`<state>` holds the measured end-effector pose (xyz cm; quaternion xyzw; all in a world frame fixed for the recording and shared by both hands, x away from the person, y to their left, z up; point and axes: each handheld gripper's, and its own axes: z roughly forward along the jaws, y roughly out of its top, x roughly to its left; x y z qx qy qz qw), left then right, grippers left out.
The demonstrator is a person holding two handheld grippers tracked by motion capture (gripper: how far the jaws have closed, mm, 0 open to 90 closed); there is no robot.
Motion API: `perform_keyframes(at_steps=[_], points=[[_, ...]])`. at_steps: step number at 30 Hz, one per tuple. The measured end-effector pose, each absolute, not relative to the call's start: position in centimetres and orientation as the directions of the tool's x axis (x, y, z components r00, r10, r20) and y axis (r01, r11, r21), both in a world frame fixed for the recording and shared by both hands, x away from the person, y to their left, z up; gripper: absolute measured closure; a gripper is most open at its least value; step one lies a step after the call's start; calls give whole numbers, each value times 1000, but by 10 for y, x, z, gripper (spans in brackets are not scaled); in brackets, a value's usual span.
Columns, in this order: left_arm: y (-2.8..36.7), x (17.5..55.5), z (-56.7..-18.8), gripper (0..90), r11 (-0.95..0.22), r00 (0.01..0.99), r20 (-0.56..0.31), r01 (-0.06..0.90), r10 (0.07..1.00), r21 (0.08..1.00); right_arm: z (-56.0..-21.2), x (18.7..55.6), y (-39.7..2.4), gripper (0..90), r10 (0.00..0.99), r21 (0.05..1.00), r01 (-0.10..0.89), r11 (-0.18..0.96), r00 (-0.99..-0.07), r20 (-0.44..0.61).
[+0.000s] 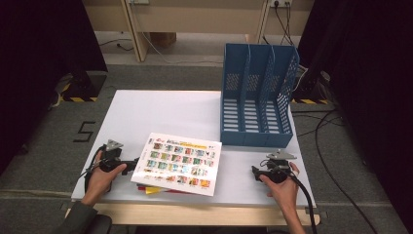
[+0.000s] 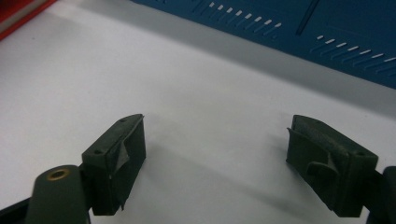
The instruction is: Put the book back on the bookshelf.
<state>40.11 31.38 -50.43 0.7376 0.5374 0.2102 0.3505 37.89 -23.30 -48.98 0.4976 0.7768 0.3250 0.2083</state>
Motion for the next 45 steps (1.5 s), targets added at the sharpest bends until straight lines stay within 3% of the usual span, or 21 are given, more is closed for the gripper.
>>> perform_keyframes(at_steps=[6, 9, 18, 25, 29, 30, 31, 34, 39, 42, 45], points=[[314, 400, -504, 72, -186, 331, -50, 642, 942, 744, -482, 373, -231, 233, 905, 751, 601, 274, -426, 11], [317, 399, -503, 146, -190, 331, -41, 634, 943, 750, -479, 370, -228, 253, 895, 764, 585, 272, -445, 22], [320, 392, -486, 148, -159, 315, -41, 582, 948, 797, -467, 357, -212, 293, 864, 794, 541, 278, -501, 39], [309, 378, -472, 150, -201, 397, -48, 562, 917, 802, -462, 347, -196, 298, 827, 803, 521, 289, -559, 65], [300, 368, -466, 287, -286, 419, 47, 531, 907, 798, -462, 344, -186, 298, 798, 801, 517, 300, -597, 87], [299, 367, -465, 364, -287, 424, 43, 531, 904, 798, -464, 344, -183, 298, 790, 802, 527, 281, -601, 119], [298, 365, -464, 364, -285, 426, 38, 533, 904, 797, -464, 344, -183, 298, 790, 802, 527, 281, -601, 119], [294, 360, -462, 492, -274, 426, 22, 541, 904, 795, -461, 342, -180, 292, 772, 809, 529, 256, -615, 158], [292, 353, -459, 419, -281, 465, -6, 545, 885, 790, -461, 340, -174, 281, 750, 808, 537, 242, -632, 195], [286, 345, -460, 369, -338, 481, 56, 524, 875, 781, -462, 339, -169, 273, 729, 809, 544, 222, -644, 233], [284, 343, -458, 390, -334, 477, 57, 521, 877, 785, -461, 338, -165, 262, 707, 809, 550, 209, -656, 263]])
